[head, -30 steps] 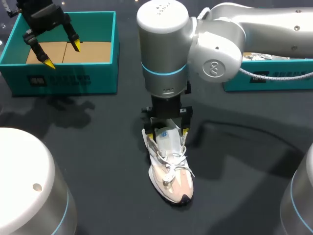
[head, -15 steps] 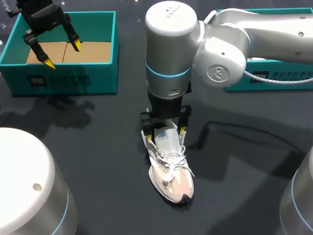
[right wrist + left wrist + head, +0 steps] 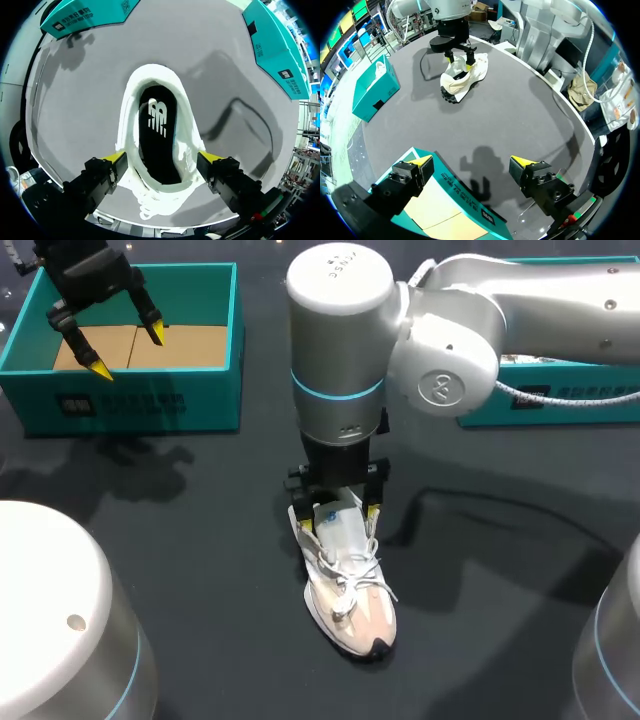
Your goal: Take the shoe out of the shoebox, open the shoe tongue, remove and reinsert the insole, then place the shoe into the shoebox
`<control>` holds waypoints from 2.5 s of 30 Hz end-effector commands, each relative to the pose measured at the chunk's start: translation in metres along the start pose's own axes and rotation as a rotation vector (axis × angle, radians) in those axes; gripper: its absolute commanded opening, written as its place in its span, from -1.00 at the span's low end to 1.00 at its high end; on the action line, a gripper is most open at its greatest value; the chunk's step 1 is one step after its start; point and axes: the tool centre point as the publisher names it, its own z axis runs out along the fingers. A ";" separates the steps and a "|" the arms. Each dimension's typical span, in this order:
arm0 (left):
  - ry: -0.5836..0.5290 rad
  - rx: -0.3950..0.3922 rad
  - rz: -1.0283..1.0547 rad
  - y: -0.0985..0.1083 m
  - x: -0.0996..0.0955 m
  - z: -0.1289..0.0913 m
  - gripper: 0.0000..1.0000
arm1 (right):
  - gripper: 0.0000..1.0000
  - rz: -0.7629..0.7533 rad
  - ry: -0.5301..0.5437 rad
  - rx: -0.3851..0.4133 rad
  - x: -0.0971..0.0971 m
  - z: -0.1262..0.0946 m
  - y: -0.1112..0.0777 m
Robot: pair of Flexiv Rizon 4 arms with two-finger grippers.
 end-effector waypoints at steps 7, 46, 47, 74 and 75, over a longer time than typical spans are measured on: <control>0.002 -0.001 0.000 0.000 0.000 -0.001 1.00 | 0.84 -0.021 0.010 -0.013 -0.002 -0.003 -0.009; 0.002 -0.001 0.000 0.000 0.000 -0.001 1.00 | 0.11 0.031 -0.011 -0.146 -0.008 -0.050 -0.079; 0.002 -0.001 0.000 0.000 0.000 -0.001 1.00 | -0.03 0.028 -0.016 -0.153 -0.007 -0.052 -0.079; 0.002 -0.001 0.000 0.000 0.000 -0.001 1.00 | -0.47 -0.064 0.062 -0.122 0.006 -0.009 -0.015; 0.002 -0.001 0.000 0.000 0.000 -0.001 1.00 | -0.48 -0.067 0.079 -0.111 0.004 -0.004 -0.012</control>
